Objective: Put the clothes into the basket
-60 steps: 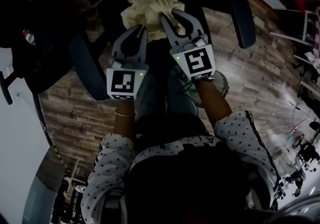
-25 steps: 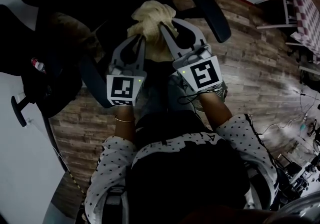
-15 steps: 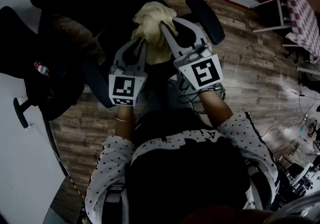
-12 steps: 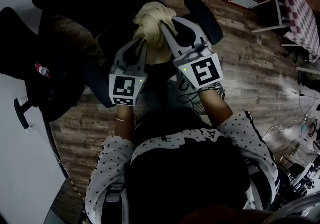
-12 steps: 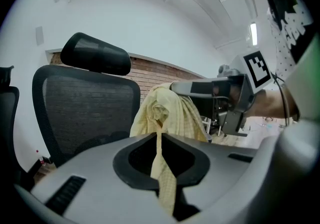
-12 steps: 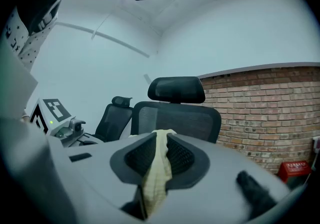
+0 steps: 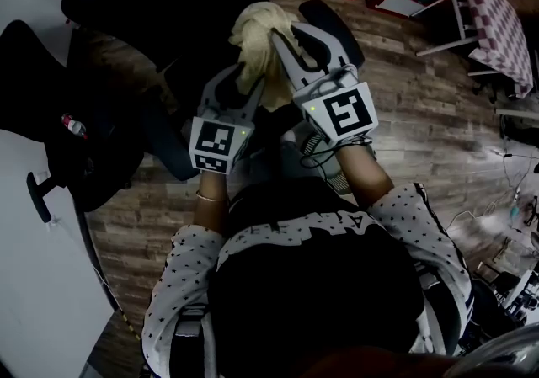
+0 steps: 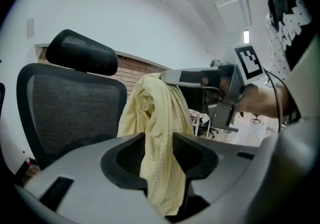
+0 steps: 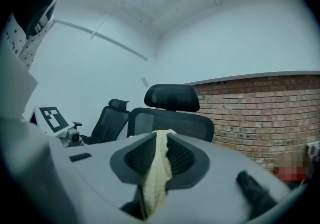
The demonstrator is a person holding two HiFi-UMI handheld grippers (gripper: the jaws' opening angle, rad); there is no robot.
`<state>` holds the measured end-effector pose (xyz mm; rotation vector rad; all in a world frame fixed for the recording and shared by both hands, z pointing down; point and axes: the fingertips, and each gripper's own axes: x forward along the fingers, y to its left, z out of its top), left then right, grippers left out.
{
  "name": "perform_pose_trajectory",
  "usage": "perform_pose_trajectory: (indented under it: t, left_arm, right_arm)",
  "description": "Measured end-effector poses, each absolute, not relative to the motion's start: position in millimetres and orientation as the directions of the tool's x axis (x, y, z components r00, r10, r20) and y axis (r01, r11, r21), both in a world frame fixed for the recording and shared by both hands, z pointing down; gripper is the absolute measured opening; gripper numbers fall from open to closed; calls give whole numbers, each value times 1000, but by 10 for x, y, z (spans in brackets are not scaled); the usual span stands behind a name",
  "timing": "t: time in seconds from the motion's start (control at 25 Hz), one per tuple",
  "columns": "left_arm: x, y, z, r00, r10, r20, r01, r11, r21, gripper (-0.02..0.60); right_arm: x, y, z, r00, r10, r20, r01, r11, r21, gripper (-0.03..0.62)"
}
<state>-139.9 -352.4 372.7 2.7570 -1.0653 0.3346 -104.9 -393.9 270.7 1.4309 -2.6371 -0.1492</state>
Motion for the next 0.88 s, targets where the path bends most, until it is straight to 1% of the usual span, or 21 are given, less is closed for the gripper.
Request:
perform_pose_trajectory:
  t: [0.12, 0.24, 0.36, 0.4, 0.48, 0.56, 0.76, 0.88]
  left_arm:
    - [-1257, -3517, 3763, 734, -622, 272, -662, -745, 83, 170]
    - [-1113, -3544, 3692, 750, -613, 248, -646, -759, 77, 172]
    - [-1016, -3559, 3601, 752, -619, 227, -643, -764, 50, 167]
    - [-989, -3549, 3584, 754, -617, 226, -640, -767, 40, 147]
    - [-937, -3523, 3562, 757, -612, 228, -631, -775, 16, 35]
    - [-886, -3504, 3547, 763, -604, 229, -620, -785, -5, 23]
    - [-766, -3457, 3466, 786, -574, 228, -583, -812, -35, 20]
    - [-698, -3404, 3419, 807, -550, 215, -560, -828, -17, 20]
  right_arm:
    - [-1018, -3869, 2593, -545, -837, 46, -826, 546, 143, 69]
    - [-930, -3821, 2559, -529, -847, 58, -833, 531, 157, 69]
    - [-888, -3779, 2463, -532, -846, 14, -836, 529, 144, 69]
    - [-868, -3761, 2448, -530, -848, 11, -838, 526, 143, 69]
    - [-813, -3729, 2432, -524, -852, 7, -843, 520, 140, 69]
    - [-748, -3699, 2434, -512, -859, 6, -851, 508, 135, 69]
    - [-611, -3638, 2430, -476, -879, 14, -871, 474, 132, 69]
    - [-559, -3600, 2384, -468, -883, -1, -875, 464, 135, 69]
